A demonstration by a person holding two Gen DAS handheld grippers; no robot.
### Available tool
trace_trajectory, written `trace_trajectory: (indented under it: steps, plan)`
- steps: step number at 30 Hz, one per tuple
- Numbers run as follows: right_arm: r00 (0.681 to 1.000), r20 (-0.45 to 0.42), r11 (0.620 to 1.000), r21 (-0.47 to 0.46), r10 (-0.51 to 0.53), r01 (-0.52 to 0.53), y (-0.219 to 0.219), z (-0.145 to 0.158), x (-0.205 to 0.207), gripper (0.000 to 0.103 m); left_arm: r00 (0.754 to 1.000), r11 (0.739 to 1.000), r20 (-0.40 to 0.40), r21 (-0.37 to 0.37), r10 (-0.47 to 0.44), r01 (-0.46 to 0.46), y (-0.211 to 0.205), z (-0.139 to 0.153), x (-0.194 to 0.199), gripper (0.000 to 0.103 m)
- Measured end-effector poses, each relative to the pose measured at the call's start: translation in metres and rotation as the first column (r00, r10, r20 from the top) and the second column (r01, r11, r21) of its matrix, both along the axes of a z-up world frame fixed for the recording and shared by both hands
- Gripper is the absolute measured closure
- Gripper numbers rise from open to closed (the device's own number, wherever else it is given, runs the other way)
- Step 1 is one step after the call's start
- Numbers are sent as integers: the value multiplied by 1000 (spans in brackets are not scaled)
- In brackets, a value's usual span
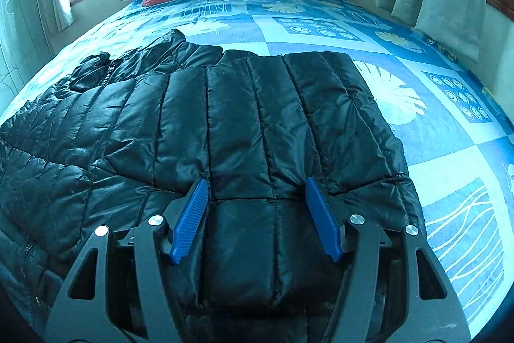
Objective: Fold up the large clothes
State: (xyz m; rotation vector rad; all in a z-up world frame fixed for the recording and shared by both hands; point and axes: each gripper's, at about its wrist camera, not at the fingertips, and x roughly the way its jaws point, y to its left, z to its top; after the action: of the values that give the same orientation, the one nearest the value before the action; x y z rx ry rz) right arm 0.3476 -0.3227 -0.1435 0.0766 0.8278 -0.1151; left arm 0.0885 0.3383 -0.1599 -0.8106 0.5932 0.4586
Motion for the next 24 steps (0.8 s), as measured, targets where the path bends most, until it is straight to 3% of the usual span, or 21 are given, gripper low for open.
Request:
trace_trajectory:
  steps: [7, 12, 15, 16, 17, 19, 20, 22, 24]
  plan:
    - [1000, 3, 1000, 0, 0, 0, 0, 0, -1, 40, 990, 993, 84, -25, 116, -114, 57, -1, 12, 5]
    - [1000, 3, 1000, -2, 0, 0, 0, 0, -1, 40, 982, 986, 93, -20, 166, -165, 86, 0, 31, 5]
    - [1000, 4, 1000, 1, 1, -1, -1, 0, -1, 40, 964, 974, 144, -68, 226, -218, 94, 2, 26, 6]
    - [1000, 4, 1000, 0, 1, -1, 0, 0, -1, 40, 960, 969, 140, -71, 244, -236, 92, 3, 23, 17]
    - [1000, 4, 1000, -1, 1, -1, 0, 0, -1, 40, 955, 962, 120, -61, 271, -265, 92, 3, 21, 42]
    - [1000, 4, 1000, -3, 0, 0, 0, 1, -1, 40, 945, 949, 95, -77, 312, -306, 98, -2, 15, 75]
    - [1000, 4, 1000, -3, 0, 0, 0, 0, -1, 40, 939, 942, 100, -99, 330, -321, 103, -5, 11, 86]
    - [1000, 5, 1000, -2, 0, 0, 0, 0, -1, 40, 934, 937, 103, -119, 341, -329, 109, -6, 8, 91]
    - [1000, 5, 1000, -1, 0, 0, 0, 0, -1, 40, 940, 943, 77, -60, 333, -329, 106, 3, 11, 94]
